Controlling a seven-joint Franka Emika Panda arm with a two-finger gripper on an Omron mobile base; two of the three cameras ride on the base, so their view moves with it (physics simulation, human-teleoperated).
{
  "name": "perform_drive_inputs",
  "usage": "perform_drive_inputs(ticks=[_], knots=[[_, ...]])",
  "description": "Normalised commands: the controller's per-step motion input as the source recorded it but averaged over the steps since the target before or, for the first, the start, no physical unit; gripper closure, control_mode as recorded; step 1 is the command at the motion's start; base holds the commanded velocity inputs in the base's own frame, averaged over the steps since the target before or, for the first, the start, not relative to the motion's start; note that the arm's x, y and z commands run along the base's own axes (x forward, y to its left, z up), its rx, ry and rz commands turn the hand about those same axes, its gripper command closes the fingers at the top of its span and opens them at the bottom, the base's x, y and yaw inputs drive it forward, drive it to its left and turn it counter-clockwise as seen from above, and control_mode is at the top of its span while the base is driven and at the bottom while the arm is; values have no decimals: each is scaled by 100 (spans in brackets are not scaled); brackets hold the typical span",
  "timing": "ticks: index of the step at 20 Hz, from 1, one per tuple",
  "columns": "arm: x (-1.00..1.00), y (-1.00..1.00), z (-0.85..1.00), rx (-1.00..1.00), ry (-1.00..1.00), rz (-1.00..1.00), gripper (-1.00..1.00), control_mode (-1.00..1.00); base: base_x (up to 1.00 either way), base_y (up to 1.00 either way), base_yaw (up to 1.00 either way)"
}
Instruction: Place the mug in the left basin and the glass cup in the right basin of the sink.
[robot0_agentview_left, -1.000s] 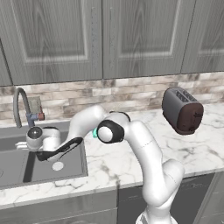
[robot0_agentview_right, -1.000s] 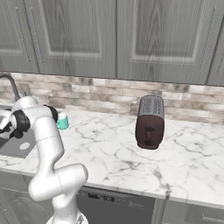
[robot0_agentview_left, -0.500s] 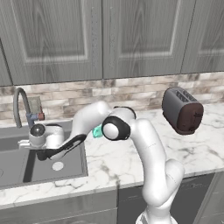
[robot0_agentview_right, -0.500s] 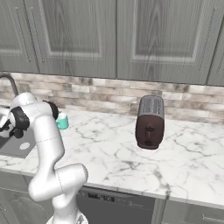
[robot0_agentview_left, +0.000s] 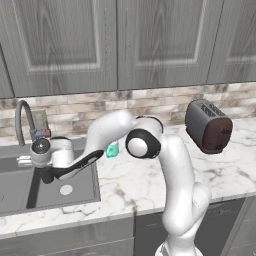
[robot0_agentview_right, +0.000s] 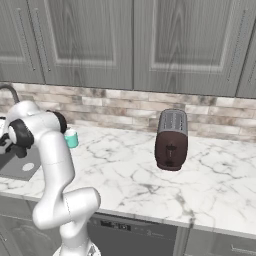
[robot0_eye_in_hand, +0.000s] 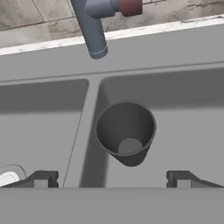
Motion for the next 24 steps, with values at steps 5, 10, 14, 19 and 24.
perform_drive_inputs(ticks=[5, 10, 14, 19, 24], knots=[[-36, -15, 36, 0, -4, 0, -100, -100, 0, 0, 0], [-19, -32, 9, 0, 0, 0, -100, -100, 0, 0, 0], [-14, -22, 1, -2, 0, 0, -100, -100, 0, 0, 0], [-21, -27, 11, -3, 0, 0, -100, -100, 0, 0, 0], [-9, -29, 11, -6, -3, 0, -100, -100, 0, 0, 0]])
